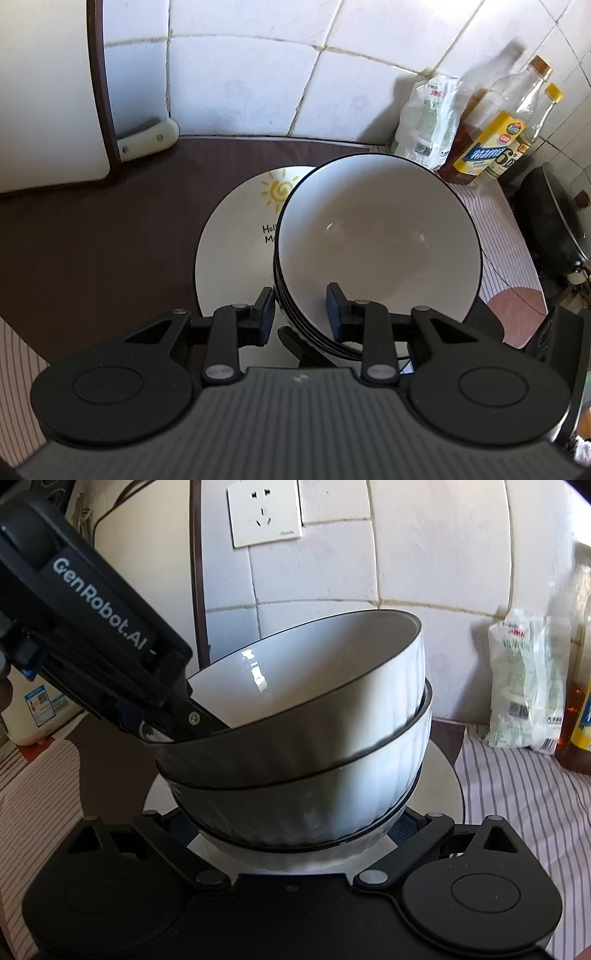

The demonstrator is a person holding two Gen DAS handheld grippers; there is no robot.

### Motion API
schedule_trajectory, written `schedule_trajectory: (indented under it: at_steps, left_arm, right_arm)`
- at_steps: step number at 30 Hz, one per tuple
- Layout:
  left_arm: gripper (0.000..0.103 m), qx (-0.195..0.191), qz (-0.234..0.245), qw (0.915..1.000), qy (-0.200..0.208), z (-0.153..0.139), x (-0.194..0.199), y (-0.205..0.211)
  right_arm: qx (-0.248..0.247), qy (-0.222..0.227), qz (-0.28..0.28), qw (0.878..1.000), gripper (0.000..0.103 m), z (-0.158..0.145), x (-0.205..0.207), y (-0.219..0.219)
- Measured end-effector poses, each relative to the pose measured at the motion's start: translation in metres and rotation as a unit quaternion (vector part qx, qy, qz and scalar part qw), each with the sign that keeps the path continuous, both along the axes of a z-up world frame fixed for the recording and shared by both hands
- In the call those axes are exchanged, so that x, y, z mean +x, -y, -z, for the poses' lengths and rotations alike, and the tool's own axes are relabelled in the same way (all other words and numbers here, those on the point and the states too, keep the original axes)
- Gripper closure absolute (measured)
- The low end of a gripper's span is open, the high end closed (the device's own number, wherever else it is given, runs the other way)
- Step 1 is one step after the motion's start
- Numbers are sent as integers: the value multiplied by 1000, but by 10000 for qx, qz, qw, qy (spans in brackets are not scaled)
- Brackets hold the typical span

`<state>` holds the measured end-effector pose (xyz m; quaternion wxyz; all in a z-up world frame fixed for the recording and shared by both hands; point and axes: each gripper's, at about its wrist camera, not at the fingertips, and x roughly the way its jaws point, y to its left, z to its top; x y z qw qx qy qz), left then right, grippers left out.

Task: Organize plates and bowls
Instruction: 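Lift the three-bowl stack and carry it over the sun plate stack, then lower the bowl stack onto the sun plate and open both grippers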

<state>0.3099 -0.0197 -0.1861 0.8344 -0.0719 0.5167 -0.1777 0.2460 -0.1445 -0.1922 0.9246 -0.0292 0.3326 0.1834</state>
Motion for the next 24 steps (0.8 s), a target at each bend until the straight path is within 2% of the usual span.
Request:
schedule_trajectory:
  at_steps: [3,8,15,24]
  left_arm:
    - [75,-205,-74,9997,-88,3,4,-7]
    - [75,-11,1,10000,-18,1,5,-1]
    - [75,10,-175,9998,-30,0,3,-2]
    - [75,6,-488,9988,-54,-1,2,-4]
  right_arm:
    - [-118,24,11,9999,3,1,0,-4]
    - [-109,-94,76,9999,3,-1,4,-5]
    - [-154,-351,39,9993,2,-2,11,-7]
    - [-291,-248,31,9993,1,-5,2,-10]
